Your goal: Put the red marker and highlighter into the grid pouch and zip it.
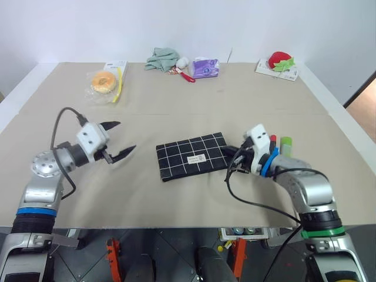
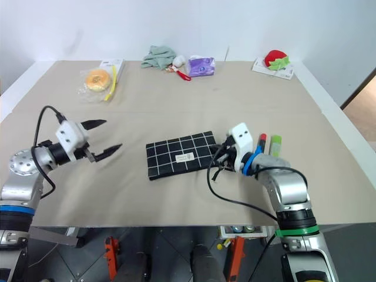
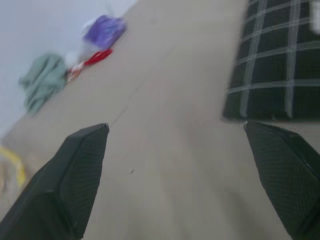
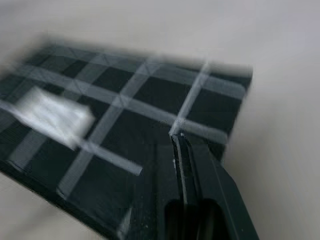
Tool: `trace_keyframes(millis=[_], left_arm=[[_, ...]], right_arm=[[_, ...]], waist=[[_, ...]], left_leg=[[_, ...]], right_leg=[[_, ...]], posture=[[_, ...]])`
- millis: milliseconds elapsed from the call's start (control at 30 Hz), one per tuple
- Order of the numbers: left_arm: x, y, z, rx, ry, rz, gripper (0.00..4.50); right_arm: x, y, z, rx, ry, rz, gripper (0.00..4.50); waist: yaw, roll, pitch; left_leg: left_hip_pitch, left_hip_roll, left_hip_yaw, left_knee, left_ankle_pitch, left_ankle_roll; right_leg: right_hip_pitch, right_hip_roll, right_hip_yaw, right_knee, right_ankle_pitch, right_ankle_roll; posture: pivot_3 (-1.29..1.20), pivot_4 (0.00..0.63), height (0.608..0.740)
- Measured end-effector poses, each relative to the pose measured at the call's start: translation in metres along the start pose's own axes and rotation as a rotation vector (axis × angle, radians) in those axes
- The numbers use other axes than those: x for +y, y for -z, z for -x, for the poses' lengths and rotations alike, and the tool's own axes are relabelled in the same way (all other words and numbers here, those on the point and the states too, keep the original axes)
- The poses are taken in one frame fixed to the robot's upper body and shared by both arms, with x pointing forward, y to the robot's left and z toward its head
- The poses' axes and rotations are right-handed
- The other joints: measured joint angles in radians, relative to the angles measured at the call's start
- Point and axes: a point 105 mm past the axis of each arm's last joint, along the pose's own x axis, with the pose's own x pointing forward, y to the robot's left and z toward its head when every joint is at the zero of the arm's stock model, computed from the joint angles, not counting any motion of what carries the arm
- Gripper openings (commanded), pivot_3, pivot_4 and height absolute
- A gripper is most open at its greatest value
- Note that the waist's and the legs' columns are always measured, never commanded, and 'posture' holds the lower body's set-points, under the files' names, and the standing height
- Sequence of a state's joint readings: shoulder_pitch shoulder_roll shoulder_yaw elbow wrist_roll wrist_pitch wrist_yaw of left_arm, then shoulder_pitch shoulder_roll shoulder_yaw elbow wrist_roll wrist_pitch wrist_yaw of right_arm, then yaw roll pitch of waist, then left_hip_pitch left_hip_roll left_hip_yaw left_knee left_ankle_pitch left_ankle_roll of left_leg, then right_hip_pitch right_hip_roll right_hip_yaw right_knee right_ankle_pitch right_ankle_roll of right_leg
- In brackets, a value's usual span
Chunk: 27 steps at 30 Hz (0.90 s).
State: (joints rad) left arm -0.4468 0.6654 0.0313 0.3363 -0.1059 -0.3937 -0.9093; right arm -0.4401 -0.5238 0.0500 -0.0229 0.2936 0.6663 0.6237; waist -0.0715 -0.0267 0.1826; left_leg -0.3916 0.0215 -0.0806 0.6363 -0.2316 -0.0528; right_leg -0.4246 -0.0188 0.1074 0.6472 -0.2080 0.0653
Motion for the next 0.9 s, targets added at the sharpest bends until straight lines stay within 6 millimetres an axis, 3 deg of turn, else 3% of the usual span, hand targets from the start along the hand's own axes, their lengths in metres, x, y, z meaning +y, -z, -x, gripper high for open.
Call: trace_keyframes(millis=[267,433,700,900], left_arm=[[-0.039,-0.007,-0.015,-0.121,0.222,-0.473,4.50],[-0.064,-0.005,-0.016,-0.213,0.335,-0.647,4.50],[-0.066,-0.007,-0.026,-0.283,0.341,-0.754,4.50],[-0.067,-0.011,-0.047,-0.311,0.304,-0.798,4.50]], right_arm=[[-0.002,0.003,-0.001,0.040,0.032,0.072,0.02],[-0.001,0.004,-0.003,0.042,0.035,0.104,0.02],[0.002,0.004,-0.007,0.037,0.050,0.104,0.02],[0.003,0.004,-0.007,0.041,0.054,0.102,0.02]], waist=[[0.002,-0.002,-0.002],[0.002,-0.002,-0.002],[0.001,-0.002,-0.003],[0.001,-0.002,-0.004]], left_leg=[[0.005,0.000,0.000,0.001,0.001,0.001],[0.006,0.000,0.000,0.001,0.001,0.001],[0.007,0.000,-0.001,0.001,0.002,0.003],[0.008,0.000,-0.001,0.001,0.003,0.004]], right_leg=[[0.005,0.000,0.000,0.000,-0.003,0.007],[0.006,0.000,0.000,0.000,-0.003,0.007],[0.007,0.001,0.000,0.000,-0.001,0.009],[0.009,0.000,0.000,0.000,-0.001,0.010]], posture=[[0.00,0.150,0.739],[0.00,0.150,0.739],[0.00,0.150,0.739],[0.00,0.150,0.739]])
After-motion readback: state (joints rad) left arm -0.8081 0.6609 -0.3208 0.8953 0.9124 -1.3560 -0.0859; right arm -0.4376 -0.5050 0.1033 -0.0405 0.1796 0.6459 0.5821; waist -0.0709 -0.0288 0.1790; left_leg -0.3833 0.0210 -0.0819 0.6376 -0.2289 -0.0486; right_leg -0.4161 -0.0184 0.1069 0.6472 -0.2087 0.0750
